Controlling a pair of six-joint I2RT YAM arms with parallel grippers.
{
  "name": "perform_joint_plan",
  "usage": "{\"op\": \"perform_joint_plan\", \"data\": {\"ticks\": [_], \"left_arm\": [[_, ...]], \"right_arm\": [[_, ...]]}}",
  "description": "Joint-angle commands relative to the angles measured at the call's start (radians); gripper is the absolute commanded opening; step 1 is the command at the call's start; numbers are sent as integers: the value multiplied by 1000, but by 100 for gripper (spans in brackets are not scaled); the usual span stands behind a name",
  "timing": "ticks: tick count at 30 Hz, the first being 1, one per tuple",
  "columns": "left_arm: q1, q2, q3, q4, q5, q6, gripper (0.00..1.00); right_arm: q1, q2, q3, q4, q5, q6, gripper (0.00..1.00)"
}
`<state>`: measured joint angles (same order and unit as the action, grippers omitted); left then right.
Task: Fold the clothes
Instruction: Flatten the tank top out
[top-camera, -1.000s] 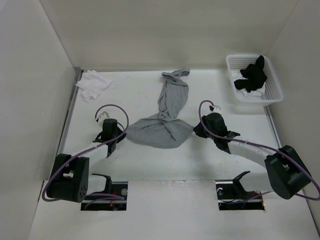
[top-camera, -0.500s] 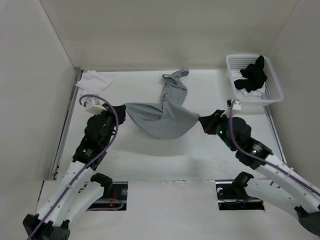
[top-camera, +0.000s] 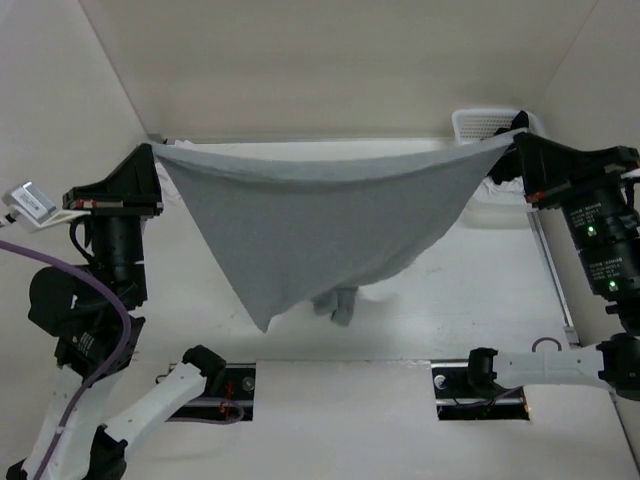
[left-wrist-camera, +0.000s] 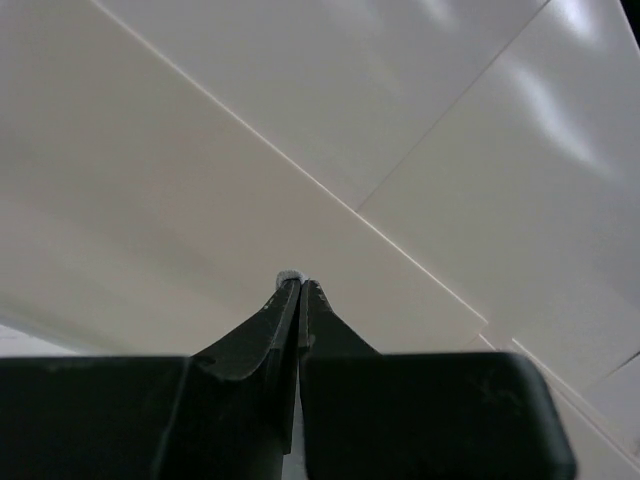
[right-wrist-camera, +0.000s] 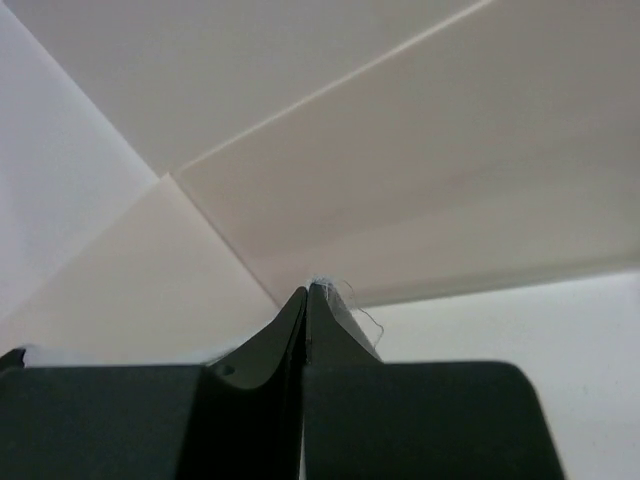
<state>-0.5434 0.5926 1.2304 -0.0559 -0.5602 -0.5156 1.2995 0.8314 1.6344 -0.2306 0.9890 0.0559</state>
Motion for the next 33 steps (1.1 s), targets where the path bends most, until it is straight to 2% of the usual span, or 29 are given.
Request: {"op": "perform_joint_plan", "data": {"ticks": [1, 3, 5, 8, 11, 13, 15, 17, 21, 24, 27, 33], "left_arm": [[13, 108, 131, 67, -38, 112, 0], [24, 173, 165, 88, -50, 138, 0], [39, 255, 173, 113, -63, 169, 0], [108, 401, 141, 146, -52, 174, 0], [200, 527, 100, 195, -6, 89, 0], [272, 652, 170, 173, 77, 31, 0], [331, 766, 315, 95, 156, -17, 0], [368, 855, 493, 7, 210, -35, 0], [392, 937, 772, -64, 249, -12, 0], [403, 961, 900, -99, 260, 6, 0], [411, 949, 943, -99, 263, 20, 0], [428, 908, 928, -93, 263, 43, 0]], "right_arm": [[21, 148, 105, 207, 67, -332, 0], [-74, 201, 126, 243, 8, -352, 0], [-221, 265, 134, 237, -76, -312, 0], [-438, 386, 134, 150, -275, -158, 0], [-645, 541, 195, 53, -500, 46, 0], [-735, 641, 276, 48, -607, 106, 0], [-800, 743, 413, 18, -651, 127, 0], [-835, 846, 606, -63, -677, 131, 0], [-857, 989, 973, -173, -694, 124, 0], [-852, 1020, 1113, -165, -696, 95, 0], [-851, 988, 1116, -124, -696, 91, 0], [-851, 924, 1066, -134, -690, 76, 0]]}}
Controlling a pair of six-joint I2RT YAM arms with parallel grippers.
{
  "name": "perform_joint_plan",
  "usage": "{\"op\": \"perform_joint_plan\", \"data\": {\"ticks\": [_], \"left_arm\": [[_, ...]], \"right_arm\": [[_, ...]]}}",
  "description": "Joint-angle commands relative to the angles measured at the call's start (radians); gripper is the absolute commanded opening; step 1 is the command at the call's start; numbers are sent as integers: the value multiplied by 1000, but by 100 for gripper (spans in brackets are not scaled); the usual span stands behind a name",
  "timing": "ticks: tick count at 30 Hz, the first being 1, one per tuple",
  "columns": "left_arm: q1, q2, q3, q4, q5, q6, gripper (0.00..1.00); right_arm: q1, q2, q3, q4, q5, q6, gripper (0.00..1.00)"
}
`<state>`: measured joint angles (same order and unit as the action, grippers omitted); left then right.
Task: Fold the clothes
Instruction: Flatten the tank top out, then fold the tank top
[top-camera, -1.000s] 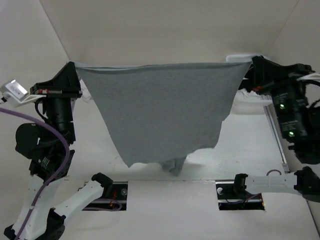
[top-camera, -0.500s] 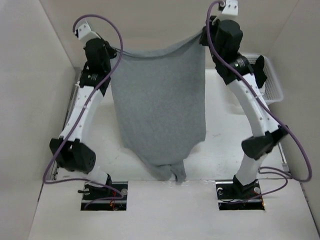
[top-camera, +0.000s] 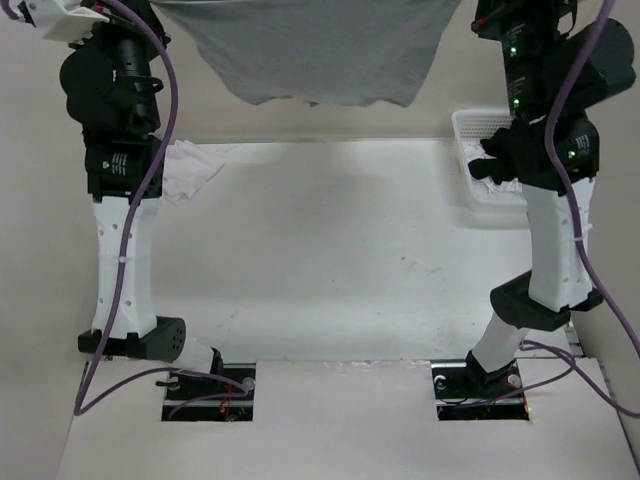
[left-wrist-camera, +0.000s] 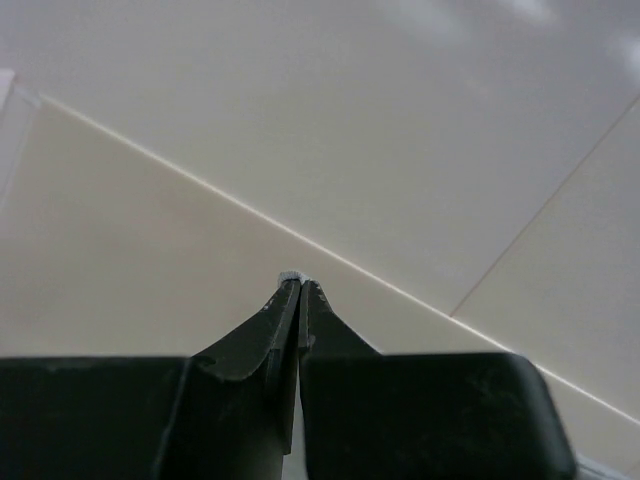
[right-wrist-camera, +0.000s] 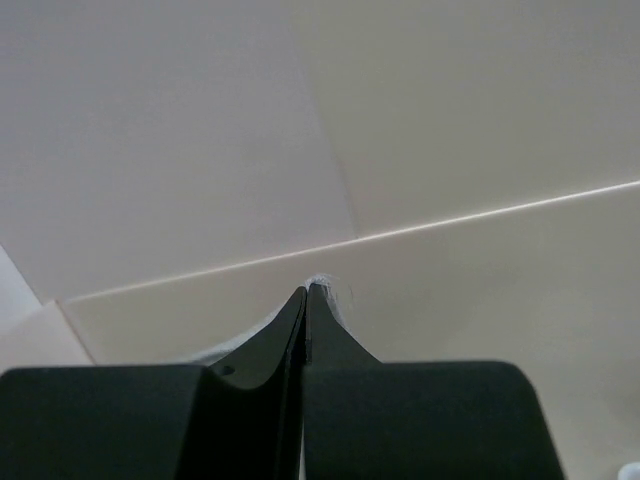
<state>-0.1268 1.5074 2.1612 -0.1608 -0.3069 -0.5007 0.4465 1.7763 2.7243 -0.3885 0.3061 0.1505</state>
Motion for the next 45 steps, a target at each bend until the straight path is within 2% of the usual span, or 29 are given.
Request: {"op": "perform_joint_plan", "data": {"ticks": [1, 4, 6, 7, 9, 12, 15, 19, 25, 27, 30, 33, 35, 37, 40, 41, 42, 44, 45], "left_arm": [[8, -19, -27, 18, 8, 33, 0], [-3, -82, -171, 64, -9, 44, 0], [-23, -154, -344, 119, -33, 45, 0], [-36, -208, -462, 153, -56, 45, 0], [-59, -297, -640, 191, -93, 39, 0], [-113, -480, -947, 221, -148, 21, 0], [-187, -717, -1248, 192, -221, -24, 0], [-279, -990, -1464, -36, -308, -93, 0], [-340, -1294, -1572, -481, -308, -287, 0], [-352, -1342, -1580, -592, -293, -358, 0], [-397, -1363, -1539, -629, -305, -417, 0], [-394, -1279, -1491, -585, -316, -388, 0], [-394, -1187, -1483, -463, -322, -331, 0], [-392, -1083, -1474, -303, -321, -285, 0], [-366, -870, -1417, -78, -325, -198, 0], [-347, -793, -1393, -13, -327, -167, 0], [-319, -717, -1368, 41, -325, -148, 0], [-242, -579, -1332, 133, -308, -133, 0], [-204, -502, -1309, 173, -287, -136, 0]], "right_arm": [[-2, -43, -69, 16, -7, -14, 0], [-10, -162, -323, 33, -5, -5, 0], [-4, -303, -618, 106, 1, 0, 0], [-4, -405, -825, 182, 17, 9, 0], [11, -551, -1098, 270, 40, 35, 0], [86, -780, -1488, 327, 51, 95, 0], [200, -980, -1777, 309, 114, 191, 0], [396, -1147, -1972, 173, 188, 320, 0], [729, -1365, -2167, -143, 274, 708, 0], [867, -1399, -2209, -208, 323, 841, 0], [1063, -1364, -2191, -285, 450, 987, 0], [1168, -1266, -2094, -345, 583, 997, 0], [1086, -1201, -2011, -349, 614, 898, 0], [899, -1161, -1968, -273, 578, 735, 0], [542, -1111, -1979, 22, 336, 450, 0], [451, -1086, -1982, 89, 249, 405, 0], [303, -1022, -1971, 167, 103, 385, 0], [111, -898, -1925, 239, -67, 374, 0], [59, -846, -1908, 273, -102, 371, 0]]}}
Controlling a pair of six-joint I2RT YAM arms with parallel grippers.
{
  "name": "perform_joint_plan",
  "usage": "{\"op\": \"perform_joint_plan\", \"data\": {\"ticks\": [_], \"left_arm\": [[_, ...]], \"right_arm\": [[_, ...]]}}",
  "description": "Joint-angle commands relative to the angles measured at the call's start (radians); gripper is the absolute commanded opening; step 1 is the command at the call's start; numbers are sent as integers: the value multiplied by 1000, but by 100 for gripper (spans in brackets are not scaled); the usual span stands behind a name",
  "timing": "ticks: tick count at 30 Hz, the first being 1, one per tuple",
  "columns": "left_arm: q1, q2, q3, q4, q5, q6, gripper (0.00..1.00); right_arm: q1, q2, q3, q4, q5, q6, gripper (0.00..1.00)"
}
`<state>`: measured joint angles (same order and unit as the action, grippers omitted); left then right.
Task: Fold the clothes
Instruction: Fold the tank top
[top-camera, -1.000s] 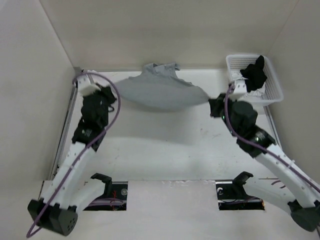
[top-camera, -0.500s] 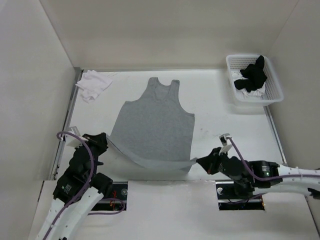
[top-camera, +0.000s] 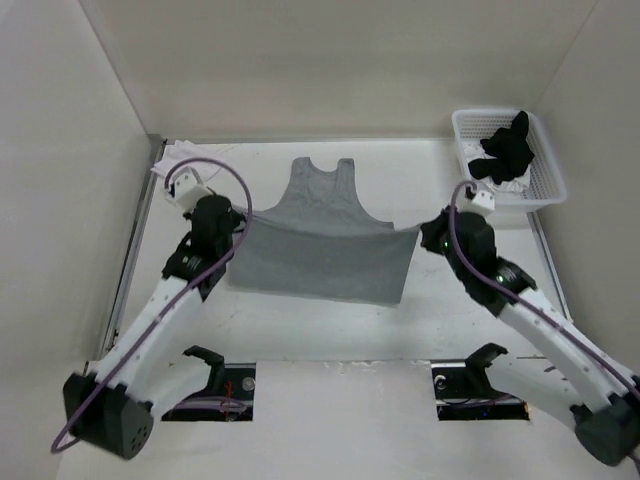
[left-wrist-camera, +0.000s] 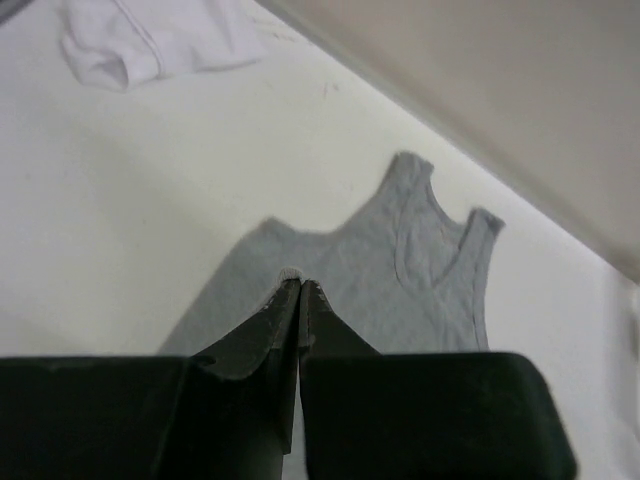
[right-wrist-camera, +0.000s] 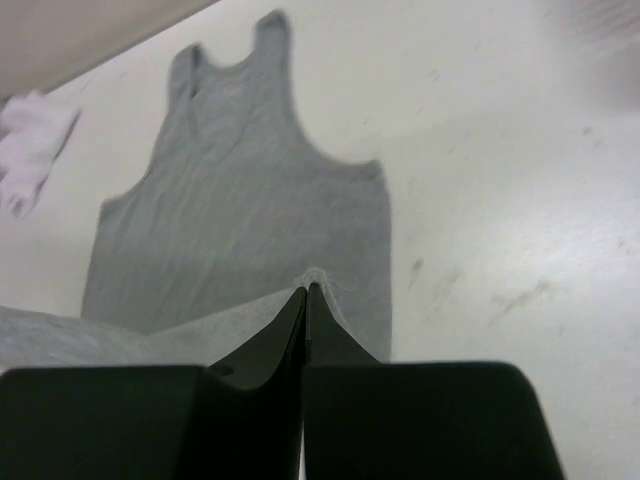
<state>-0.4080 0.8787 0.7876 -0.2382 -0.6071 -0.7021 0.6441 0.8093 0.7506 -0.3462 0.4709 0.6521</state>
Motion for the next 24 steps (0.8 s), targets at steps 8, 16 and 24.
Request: {"op": "perform_joint_plan", "data": {"ticks": [8, 16, 24], "left_arm": [[240, 604, 338, 349, 124, 53, 0], [281, 992, 640, 309, 202, 79, 18], [240, 710, 258, 401, 205, -13, 35]], "right_arm": [[-369, 586, 343, 386, -420, -150, 0], [-419, 1117, 766, 369, -469, -147, 10], [-364, 974, 520, 466, -407, -69, 51]]}}
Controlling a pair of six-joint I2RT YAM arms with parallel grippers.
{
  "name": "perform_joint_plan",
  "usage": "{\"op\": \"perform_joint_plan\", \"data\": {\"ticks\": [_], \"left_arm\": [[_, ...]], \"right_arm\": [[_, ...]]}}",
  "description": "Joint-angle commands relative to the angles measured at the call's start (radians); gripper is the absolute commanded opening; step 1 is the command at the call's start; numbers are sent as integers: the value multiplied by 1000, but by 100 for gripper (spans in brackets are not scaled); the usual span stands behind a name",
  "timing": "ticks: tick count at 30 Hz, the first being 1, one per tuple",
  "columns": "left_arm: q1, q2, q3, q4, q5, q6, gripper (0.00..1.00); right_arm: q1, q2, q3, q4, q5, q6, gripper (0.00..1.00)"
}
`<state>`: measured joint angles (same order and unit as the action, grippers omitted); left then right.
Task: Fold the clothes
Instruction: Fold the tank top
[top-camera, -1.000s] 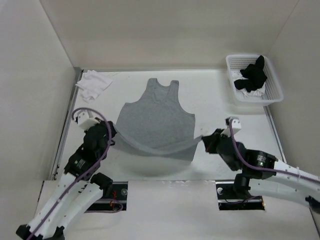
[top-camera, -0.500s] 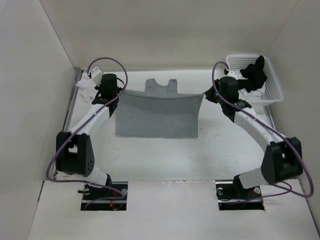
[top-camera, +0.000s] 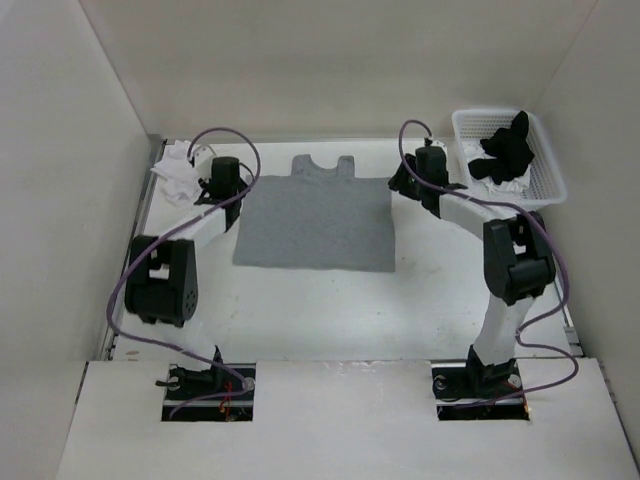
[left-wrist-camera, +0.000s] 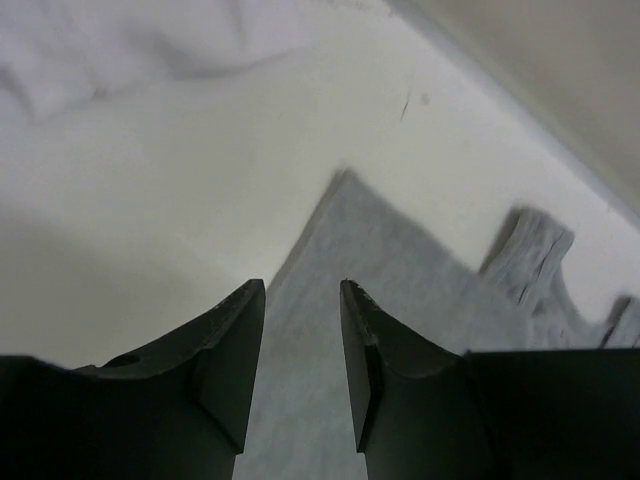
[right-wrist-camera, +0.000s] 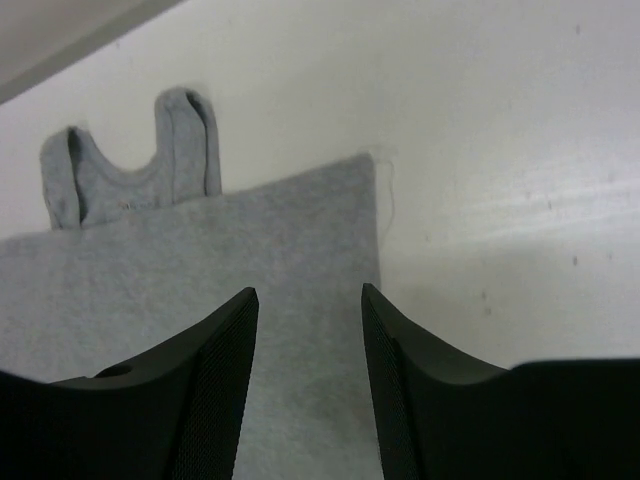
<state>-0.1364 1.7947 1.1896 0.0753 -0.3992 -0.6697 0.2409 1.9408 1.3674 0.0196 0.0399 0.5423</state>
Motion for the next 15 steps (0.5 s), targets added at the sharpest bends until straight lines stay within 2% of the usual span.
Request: {"op": "perform_joint_plan", "data": {"ticks": [1, 2, 3, 6, 8, 11, 15], "left_arm": [[-50, -271, -233, 109, 0, -62, 35], [-64, -335, -324, 121, 3, -86, 35], [-68, -381, -390, 124, 6, -106, 35], [-58, -552, -611, 113, 63, -181, 35], [-21, -635, -711, 95, 133, -203, 35], [31, -690, -797, 75, 253, -228, 36], [85, -675, -837, 96, 327, -240, 37]], "right_arm": [[54, -211, -169, 123, 32, 51, 50], [74, -265, -245, 149, 43, 60, 48], [94, -320, -324, 176, 55, 74, 40], [165, -471, -543, 246, 92, 126, 9], [203, -551, -652, 263, 107, 151, 3], [241, -650, -773, 263, 124, 165, 7], [251, -721, -884, 253, 153, 189, 36]]}}
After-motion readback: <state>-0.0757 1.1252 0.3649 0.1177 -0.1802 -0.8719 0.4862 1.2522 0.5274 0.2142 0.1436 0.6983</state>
